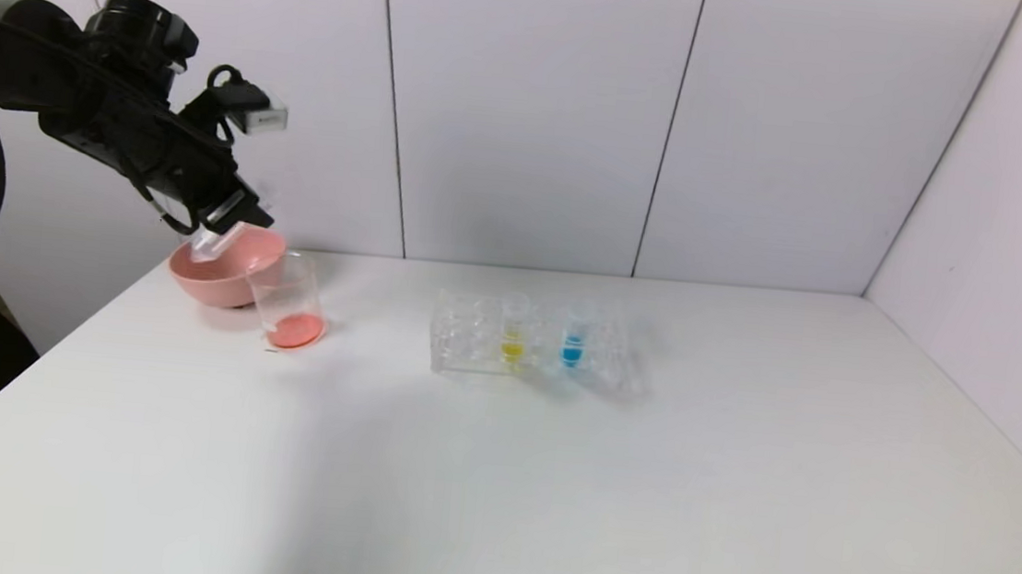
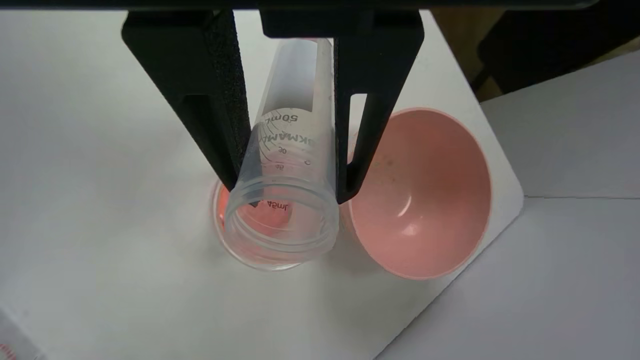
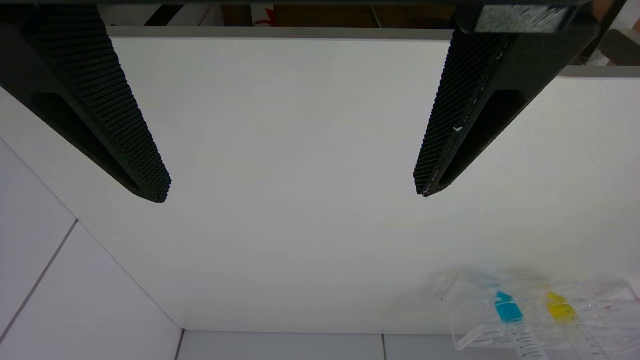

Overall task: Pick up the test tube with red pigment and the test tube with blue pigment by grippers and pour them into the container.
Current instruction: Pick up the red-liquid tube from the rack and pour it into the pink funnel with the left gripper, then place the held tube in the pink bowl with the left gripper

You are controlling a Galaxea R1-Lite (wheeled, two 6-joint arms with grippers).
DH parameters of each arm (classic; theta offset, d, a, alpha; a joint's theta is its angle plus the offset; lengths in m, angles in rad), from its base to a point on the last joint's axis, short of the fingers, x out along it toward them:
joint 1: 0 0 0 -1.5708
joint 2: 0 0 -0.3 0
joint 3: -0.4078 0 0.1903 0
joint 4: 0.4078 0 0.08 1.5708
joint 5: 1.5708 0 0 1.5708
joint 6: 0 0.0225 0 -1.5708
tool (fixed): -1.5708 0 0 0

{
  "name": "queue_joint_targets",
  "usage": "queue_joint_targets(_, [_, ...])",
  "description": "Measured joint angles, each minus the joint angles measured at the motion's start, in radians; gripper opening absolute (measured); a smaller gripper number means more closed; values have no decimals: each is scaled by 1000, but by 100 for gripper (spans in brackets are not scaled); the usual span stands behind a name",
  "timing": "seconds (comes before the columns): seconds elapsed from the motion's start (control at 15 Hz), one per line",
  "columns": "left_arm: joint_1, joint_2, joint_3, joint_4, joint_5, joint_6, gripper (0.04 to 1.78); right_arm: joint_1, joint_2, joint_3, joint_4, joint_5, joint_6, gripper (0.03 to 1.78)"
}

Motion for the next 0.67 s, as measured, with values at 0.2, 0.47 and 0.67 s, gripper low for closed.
queue_joint_targets(0.2, [12,-17,0,-26,-16,-164,51,0,0,0,0,0,0,177])
queue_joint_targets(0.47, [23,-27,1,-159,-6,-364,51,0,0,0,0,0,0,177])
queue_joint_targets(0.67, [37,-22,12,-345,37,-456,51,0,0,0,0,0,0,177])
